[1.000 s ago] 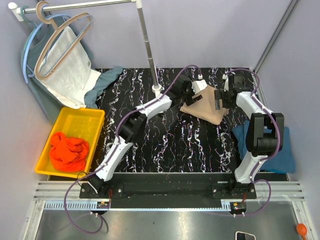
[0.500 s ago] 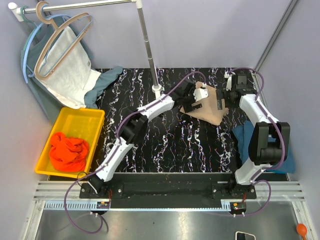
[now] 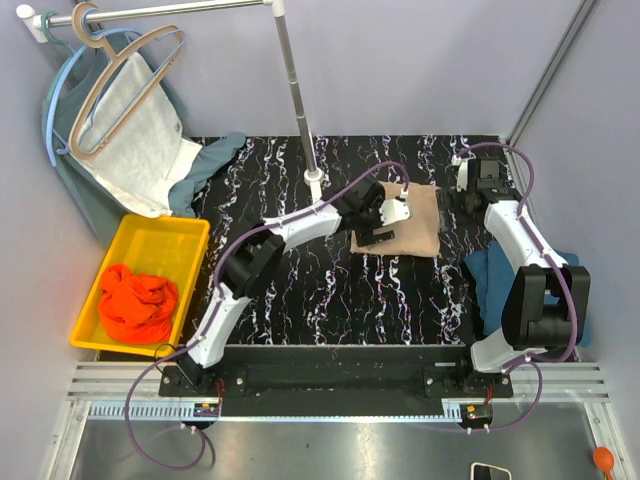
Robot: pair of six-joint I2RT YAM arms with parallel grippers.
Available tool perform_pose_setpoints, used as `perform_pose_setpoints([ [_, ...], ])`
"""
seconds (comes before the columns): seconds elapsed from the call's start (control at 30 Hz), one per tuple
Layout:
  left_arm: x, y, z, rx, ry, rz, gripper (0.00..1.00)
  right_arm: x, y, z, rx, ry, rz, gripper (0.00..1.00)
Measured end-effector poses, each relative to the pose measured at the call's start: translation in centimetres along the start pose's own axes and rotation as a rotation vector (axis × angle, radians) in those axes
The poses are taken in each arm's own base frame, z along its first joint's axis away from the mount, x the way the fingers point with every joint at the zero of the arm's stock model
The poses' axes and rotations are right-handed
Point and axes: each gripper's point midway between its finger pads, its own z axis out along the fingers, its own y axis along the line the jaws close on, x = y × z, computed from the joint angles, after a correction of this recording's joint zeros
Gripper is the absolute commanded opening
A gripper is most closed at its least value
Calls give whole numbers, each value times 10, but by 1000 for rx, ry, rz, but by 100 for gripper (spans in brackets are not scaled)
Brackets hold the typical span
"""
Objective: Fold and stack the t-shirts
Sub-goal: Fold the tshirt, then neatly place the folded tshirt to the corner
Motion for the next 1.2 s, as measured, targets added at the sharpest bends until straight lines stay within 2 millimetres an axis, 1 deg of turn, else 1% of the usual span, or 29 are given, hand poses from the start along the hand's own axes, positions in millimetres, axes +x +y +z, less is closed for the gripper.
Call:
perform_pose_setpoints([
  [0.1,13,-17,-16,15,22,-16,96,6,4,5,-30,22,28,100],
  [0.17,20,-27,-25,15,32,-20,96,9,8,13,-61,45,51,100],
  [0.23,28,-36,-35,17,50,-22,96,12,15,25,-103,77,72,100],
  [0.37,33,-44,-42,3,55,-33,94,15,33,50,-213,133,116,100],
  [0.43,34,-47,-44,-5,51,-42,94,13,41,58,-261,149,134,100],
  [0.53,40,-57,-52,-6,47,-57,93,5,51,65,-322,147,153,99],
  [0.67,47,-80,-68,17,56,-63,94,-4,56,65,-360,131,157,100],
  [0.8,50,-103,-82,49,66,-53,96,-10,62,61,-405,116,159,99],
  [0.9,52,-114,-89,71,82,-56,97,-12,68,58,-443,115,162,99],
  [1.03,52,-116,-101,80,94,-59,98,-10,73,54,-477,125,159,100],
  [1.2,41,-107,-113,55,70,-58,98,-6,77,51,-506,137,144,100],
])
